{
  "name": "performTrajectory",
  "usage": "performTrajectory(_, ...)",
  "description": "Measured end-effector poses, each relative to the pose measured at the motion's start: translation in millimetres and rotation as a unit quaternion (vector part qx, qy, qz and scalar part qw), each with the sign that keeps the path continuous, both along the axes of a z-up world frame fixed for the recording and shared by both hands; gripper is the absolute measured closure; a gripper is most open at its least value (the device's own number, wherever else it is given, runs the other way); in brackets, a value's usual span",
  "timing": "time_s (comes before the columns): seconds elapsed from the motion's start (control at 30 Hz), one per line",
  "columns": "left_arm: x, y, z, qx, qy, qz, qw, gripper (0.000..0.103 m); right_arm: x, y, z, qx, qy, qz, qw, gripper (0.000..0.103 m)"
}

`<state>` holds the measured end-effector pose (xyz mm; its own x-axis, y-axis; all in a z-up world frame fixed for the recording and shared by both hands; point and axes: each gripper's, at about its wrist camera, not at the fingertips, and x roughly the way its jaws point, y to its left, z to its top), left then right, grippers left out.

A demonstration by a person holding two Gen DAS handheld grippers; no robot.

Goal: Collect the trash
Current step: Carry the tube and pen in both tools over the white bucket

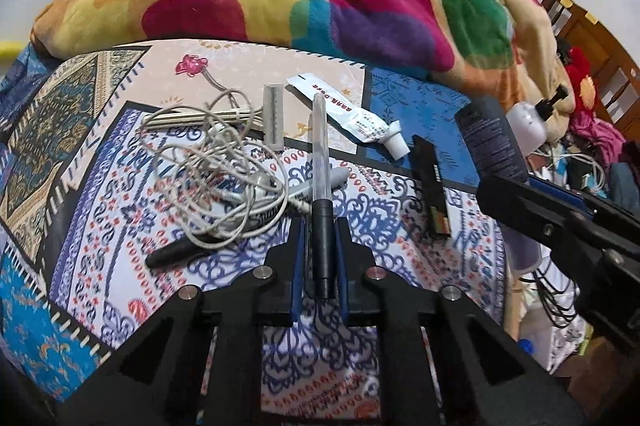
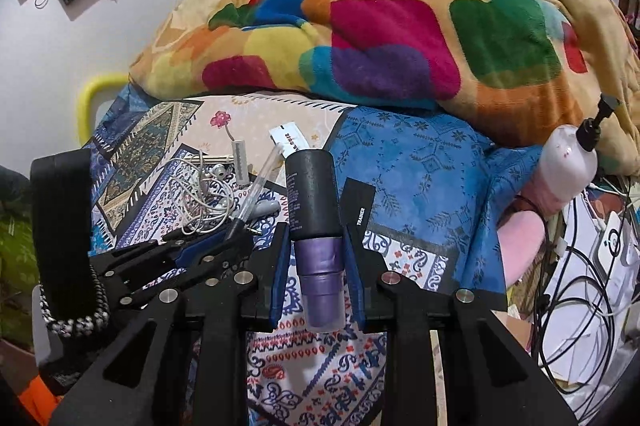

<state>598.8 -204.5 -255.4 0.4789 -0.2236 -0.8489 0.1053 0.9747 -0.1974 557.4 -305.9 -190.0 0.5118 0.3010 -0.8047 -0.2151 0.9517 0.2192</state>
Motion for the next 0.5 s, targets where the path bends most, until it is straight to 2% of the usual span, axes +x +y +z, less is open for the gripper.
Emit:
performTrajectory(0.17,-20.6,8.8,25.7,-0.013,-0.010,0.003,0.9999,0.090,-11.7,-0.2,15.5,0.004,-0.008,-0.002,1.000,0.079)
performTrajectory(0.5,-74.8,25.5,100.9,0.004,-0.070,0.007,0.9975,0.090,-55.0,11.2,75.0,0.008,-0.054,0.004,0.999,0.079)
